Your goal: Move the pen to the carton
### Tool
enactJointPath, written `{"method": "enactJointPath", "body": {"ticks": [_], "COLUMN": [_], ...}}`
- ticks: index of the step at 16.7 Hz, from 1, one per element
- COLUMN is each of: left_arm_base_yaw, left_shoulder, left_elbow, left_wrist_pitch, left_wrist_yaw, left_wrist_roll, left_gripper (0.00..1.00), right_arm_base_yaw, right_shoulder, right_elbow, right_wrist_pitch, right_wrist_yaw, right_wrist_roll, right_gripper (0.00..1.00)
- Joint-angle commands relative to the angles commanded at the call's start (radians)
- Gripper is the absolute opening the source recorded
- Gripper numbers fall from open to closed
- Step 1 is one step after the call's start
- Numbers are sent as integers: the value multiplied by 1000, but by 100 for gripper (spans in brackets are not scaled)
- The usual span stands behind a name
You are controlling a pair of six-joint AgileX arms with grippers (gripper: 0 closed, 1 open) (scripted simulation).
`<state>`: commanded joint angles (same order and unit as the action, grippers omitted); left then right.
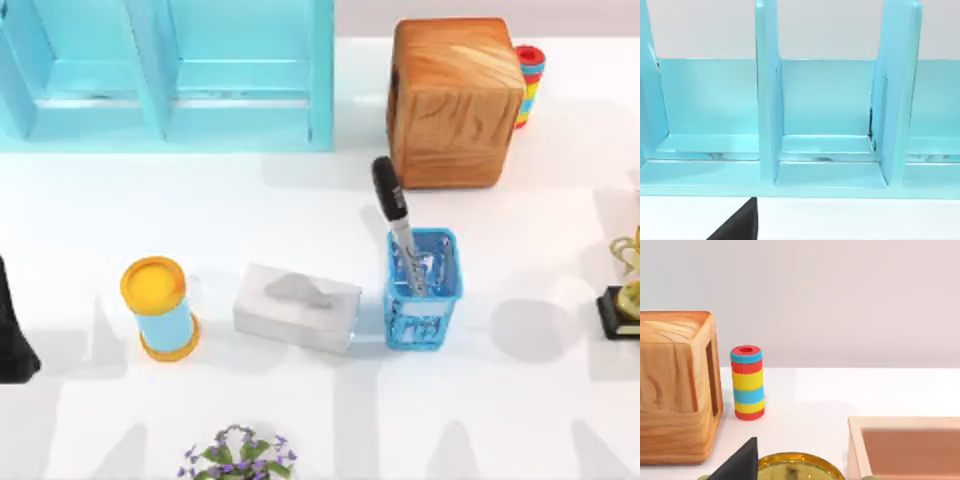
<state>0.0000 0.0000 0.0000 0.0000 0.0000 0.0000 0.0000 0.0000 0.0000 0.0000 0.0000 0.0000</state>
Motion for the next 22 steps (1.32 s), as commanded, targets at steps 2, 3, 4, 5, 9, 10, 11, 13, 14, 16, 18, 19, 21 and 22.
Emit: {"method": "enactJointPath", "body": {"ticks": [2,3,4,5,9,10,11,13,14,16,18,19,21,22], "left_arm_base_yaw": [0,0,0,0,0,0,0,0,0,0,0,0,0,0], "left_shoulder": [0,0,0,0,0,0,0,0,0,0,0,0,0,0], "left_elbow": [0,0,0,0,0,0,0,0,0,0,0,0,0,0], "left_wrist_pitch": [0,0,0,0,0,0,0,0,0,0,0,0,0,0], "left_wrist_yaw": [0,0,0,0,0,0,0,0,0,0,0,0,0,0], "left_wrist_roll": [0,0,0,0,0,0,0,0,0,0,0,0,0,0], "left_gripper": [100,100,100,100,100,100,100,100,100,100,100,100,100,100], "right_arm_base_yaw": [1,10,28,51,136,152,167,197,209,220,236,251,280,290], "right_shoulder": [1,10,27,54,252,325,406,590,677,822,939,1004,1145,1208], "right_elbow": [0,-1,4,14,126,162,198,275,308,365,437,477,549,572], "right_wrist_pitch": [-1,-7,-15,-20,8,22,36,68,84,111,135,147,168,174], "right_wrist_yaw": [-1,-10,-28,-55,-168,-189,-207,-247,-263,-282,-312,-334,-377,-394], "right_wrist_roll": [0,-2,-6,-11,-46,-57,-68,-88,-97,-106,-109,-110,-112,-111], "right_gripper": [100,100,100,100,100,100,100,100,100,100,100,100,100,100]}}
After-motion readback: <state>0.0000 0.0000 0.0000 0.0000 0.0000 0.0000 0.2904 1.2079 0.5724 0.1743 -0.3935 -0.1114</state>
